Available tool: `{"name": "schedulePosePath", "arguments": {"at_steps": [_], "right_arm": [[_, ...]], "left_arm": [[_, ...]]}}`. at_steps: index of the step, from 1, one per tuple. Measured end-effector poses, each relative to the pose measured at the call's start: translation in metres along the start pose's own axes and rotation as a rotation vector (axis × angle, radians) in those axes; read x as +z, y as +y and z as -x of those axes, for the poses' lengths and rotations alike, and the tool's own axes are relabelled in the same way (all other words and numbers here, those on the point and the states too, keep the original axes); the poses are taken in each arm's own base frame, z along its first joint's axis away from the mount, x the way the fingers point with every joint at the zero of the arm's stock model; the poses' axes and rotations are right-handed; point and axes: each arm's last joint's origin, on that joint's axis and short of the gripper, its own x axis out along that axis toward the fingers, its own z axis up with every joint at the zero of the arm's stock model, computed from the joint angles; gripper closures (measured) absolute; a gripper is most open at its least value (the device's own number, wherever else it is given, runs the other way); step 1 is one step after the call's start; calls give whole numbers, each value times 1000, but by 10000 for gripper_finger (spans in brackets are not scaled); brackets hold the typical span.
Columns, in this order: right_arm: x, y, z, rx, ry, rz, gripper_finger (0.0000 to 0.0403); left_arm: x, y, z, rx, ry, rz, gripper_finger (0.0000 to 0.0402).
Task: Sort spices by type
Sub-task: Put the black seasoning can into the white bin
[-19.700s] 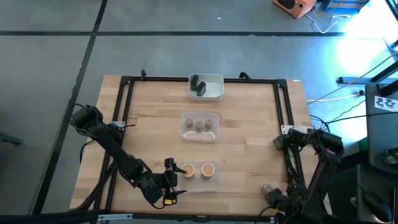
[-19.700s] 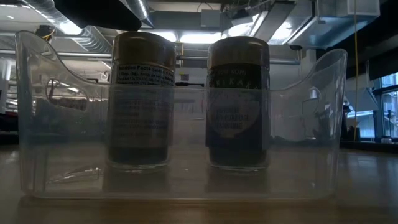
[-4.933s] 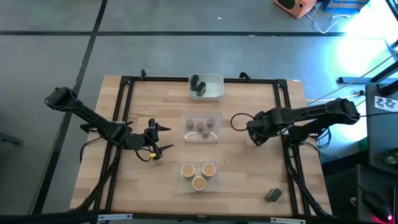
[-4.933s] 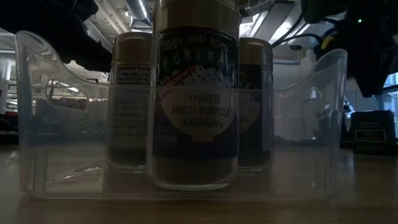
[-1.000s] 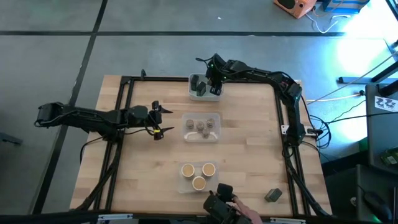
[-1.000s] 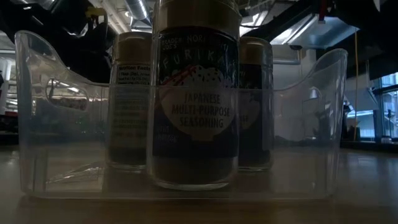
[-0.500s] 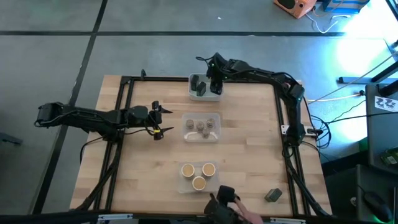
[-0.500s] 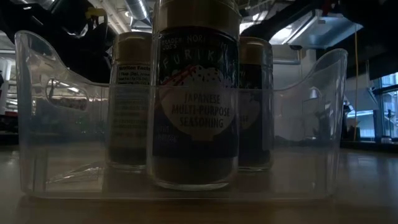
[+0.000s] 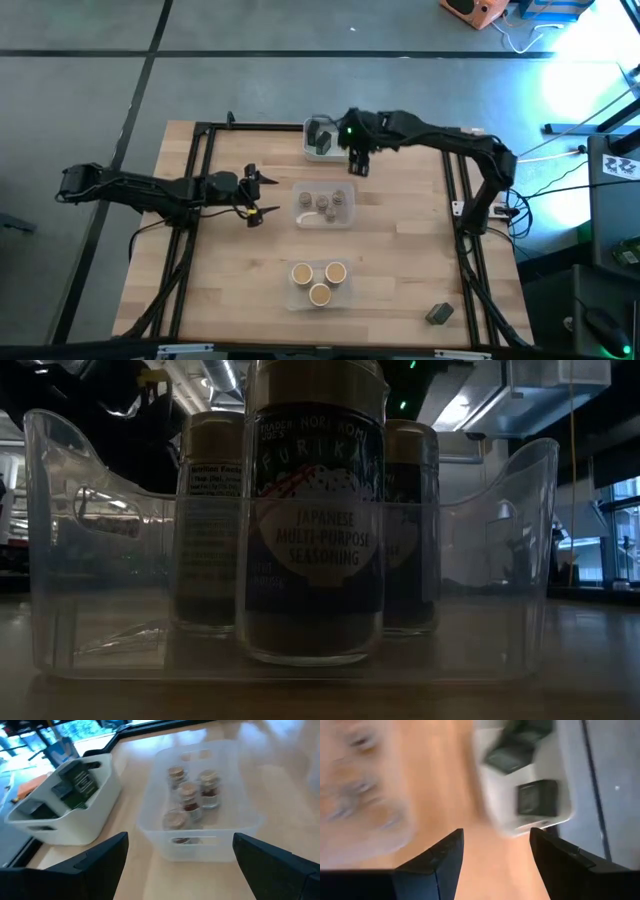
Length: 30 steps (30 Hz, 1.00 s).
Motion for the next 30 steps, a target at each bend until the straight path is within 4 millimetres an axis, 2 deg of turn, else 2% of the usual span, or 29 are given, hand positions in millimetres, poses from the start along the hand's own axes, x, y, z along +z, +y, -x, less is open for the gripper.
{"name": "schedulePosePath", "arguments": {"at_steps": [4,13,18,24,30], "right_arm": [[-5,37,19,86,54,29,176],[-16,126,46,190,130,100,176],[-28,173,67,225,144,80,176],[-53,222,93,231,202,-15,176],[-84,263,121,217,235,-136,176]], "left_arm": [[3,-8,1,-43,-22,3,57],[8,-37,9,-195,-59,80,57],[18,-51,16,-271,-153,78,57],[24,-60,20,-318,-219,83,57],[26,-71,17,-357,-250,105,57]]}}
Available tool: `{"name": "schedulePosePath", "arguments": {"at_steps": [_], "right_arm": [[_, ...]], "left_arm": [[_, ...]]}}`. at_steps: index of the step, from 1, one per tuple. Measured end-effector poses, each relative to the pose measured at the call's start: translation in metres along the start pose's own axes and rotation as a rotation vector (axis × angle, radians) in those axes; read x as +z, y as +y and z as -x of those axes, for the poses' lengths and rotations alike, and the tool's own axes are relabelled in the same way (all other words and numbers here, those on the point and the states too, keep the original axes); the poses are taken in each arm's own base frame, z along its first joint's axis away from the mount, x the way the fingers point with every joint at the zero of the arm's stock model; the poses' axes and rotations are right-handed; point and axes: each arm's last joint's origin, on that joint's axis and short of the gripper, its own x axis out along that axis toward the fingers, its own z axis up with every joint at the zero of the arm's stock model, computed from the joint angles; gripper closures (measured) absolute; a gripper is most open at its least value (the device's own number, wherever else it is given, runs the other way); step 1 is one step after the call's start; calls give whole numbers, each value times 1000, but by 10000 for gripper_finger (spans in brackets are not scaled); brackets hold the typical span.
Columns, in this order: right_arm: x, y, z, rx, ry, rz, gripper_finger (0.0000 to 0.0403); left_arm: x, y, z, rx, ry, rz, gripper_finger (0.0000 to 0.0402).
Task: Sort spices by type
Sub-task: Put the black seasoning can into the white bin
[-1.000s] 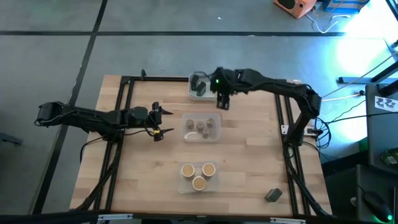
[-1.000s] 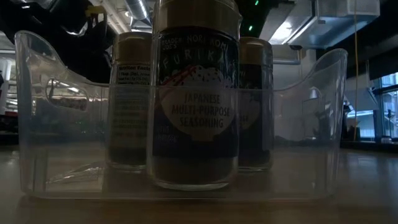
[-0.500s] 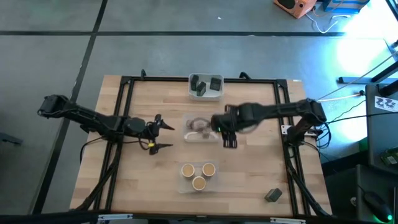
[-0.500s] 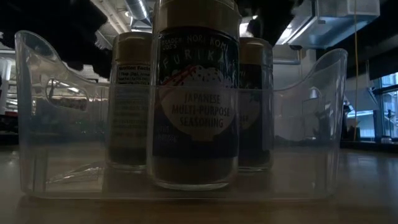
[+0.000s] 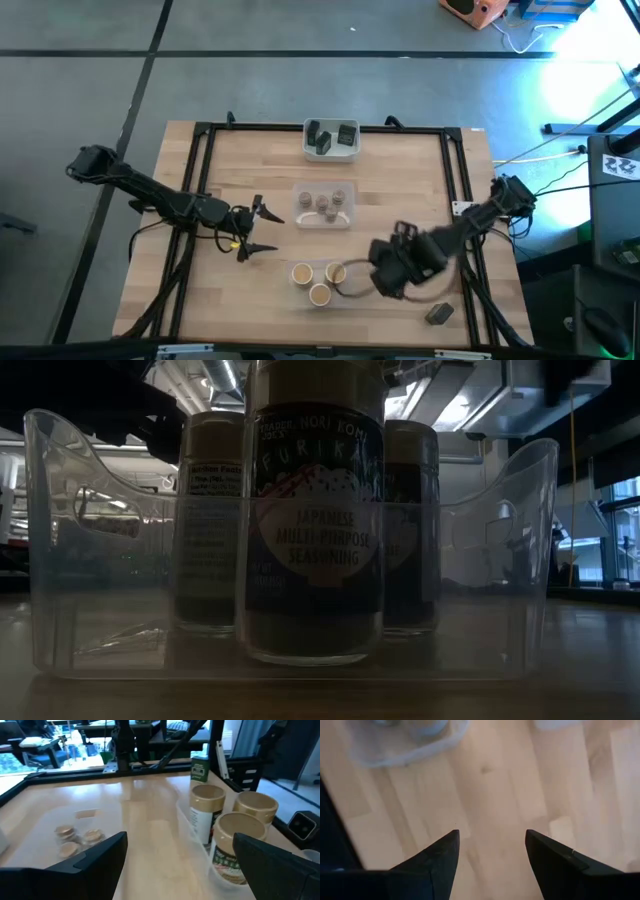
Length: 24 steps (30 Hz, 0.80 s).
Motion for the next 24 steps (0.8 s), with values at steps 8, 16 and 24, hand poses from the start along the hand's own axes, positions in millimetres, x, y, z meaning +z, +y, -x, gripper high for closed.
{"name": "schedulePosePath", "arguments": {"at_steps": [8,16,24], "right_arm": [[-59,42,14,0,-49,-66,176],[-110,65,26,33,-59,12,176],[-150,79,28,32,-37,175,176]], "left_arm": [[-2,-11,-19,-34,-25,40,57],[5,-22,-43,-56,8,49,57],[4,-26,-55,-60,39,78,57]]}}
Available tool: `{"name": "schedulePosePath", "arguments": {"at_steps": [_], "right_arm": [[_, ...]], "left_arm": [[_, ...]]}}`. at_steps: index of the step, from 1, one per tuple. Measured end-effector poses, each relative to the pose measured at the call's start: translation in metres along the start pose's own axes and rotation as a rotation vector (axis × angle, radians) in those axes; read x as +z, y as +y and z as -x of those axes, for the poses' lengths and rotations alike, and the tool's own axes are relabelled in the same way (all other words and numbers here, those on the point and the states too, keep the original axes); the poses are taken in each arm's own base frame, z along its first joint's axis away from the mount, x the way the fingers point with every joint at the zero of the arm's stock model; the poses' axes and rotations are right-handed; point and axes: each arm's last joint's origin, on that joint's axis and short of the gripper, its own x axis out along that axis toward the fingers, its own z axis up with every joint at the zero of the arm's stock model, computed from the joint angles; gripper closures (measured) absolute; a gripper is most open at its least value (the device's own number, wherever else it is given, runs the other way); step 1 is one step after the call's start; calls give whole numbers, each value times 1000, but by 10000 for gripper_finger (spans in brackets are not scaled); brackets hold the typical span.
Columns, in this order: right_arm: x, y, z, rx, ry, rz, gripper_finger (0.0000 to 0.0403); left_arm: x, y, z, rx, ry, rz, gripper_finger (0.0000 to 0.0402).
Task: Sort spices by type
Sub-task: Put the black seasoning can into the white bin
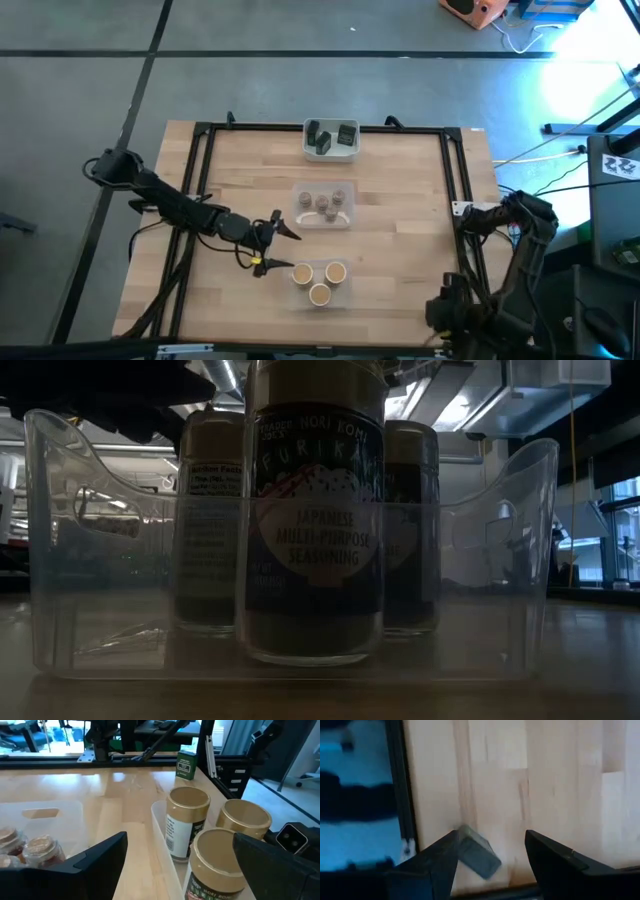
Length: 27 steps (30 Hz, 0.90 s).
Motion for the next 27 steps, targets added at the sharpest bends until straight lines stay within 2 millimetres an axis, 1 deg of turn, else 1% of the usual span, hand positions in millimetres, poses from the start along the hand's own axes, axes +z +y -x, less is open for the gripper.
{"name": "schedulePosePath", "arguments": {"at_steps": [4,8,12,15,20,27], "right_arm": [[-14,11,-5,-8,35,166,176],[-21,20,-16,-27,73,320,176],[-23,29,-32,-73,106,457,176],[-24,33,-41,-100,137,519,176],[-26,39,-52,-115,183,532,176],[-28,43,-61,-117,221,546,176]], "left_arm": [[0,-3,0,-12,1,3,57],[-1,-6,1,-23,1,-2,57],[0,-7,1,-27,-1,-3,57],[0,-7,1,-27,-1,-2,57],[0,-8,1,-30,-1,-1,57],[0,-8,1,-32,-2,-4,57]]}}
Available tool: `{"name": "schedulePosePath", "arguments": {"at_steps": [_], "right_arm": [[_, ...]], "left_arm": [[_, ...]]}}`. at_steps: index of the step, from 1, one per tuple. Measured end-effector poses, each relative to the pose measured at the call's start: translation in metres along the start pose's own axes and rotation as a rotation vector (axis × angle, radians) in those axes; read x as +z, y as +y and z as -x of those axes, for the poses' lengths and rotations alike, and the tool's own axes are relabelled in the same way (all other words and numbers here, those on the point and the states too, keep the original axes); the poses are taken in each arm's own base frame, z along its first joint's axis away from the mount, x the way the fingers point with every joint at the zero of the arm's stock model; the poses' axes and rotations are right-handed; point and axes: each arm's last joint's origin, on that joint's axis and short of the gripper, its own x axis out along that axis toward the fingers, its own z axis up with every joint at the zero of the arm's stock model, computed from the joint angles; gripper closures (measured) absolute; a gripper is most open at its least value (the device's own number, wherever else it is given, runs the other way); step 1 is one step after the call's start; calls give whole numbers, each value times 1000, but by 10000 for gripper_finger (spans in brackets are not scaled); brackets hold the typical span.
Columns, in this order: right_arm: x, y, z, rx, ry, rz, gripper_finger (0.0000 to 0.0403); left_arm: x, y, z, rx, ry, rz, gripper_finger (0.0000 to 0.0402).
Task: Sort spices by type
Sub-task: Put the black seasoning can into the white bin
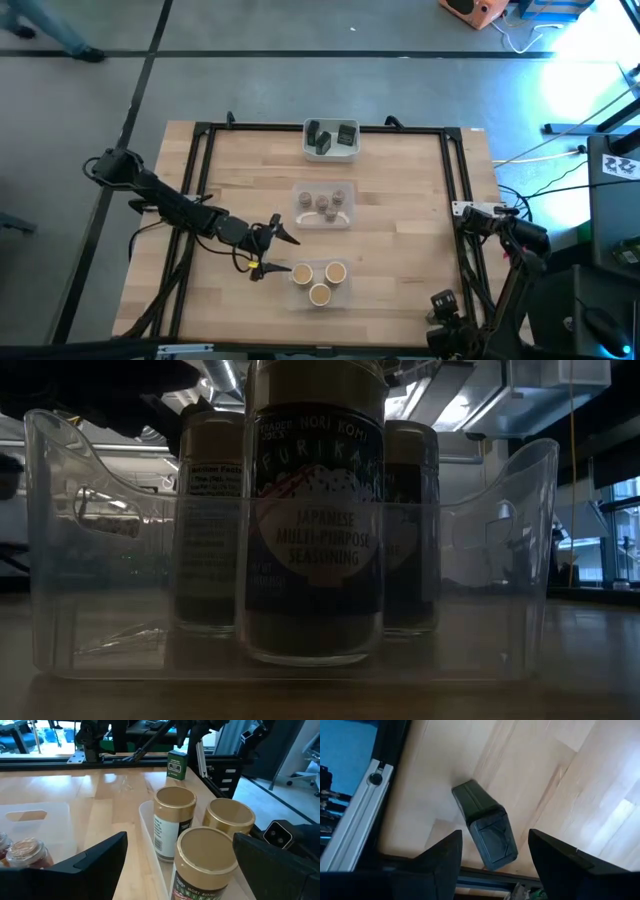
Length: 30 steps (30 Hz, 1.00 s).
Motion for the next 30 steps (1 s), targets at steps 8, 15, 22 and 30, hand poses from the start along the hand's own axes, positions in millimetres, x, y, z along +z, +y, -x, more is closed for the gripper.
{"name": "schedulePosePath", "arguments": {"at_steps": [8,15,22,30], "right_arm": [[-4,2,-20,12,64,6,176],[-5,3,-41,1,61,6,180],[-4,5,-48,21,37,1,270],[9,-10,-47,7,26,-167,277]], "left_arm": [[0,0,0,0,2,0,57],[0,0,0,0,1,0,57],[0,0,0,0,2,0,57],[0,0,0,0,1,3,57]]}}
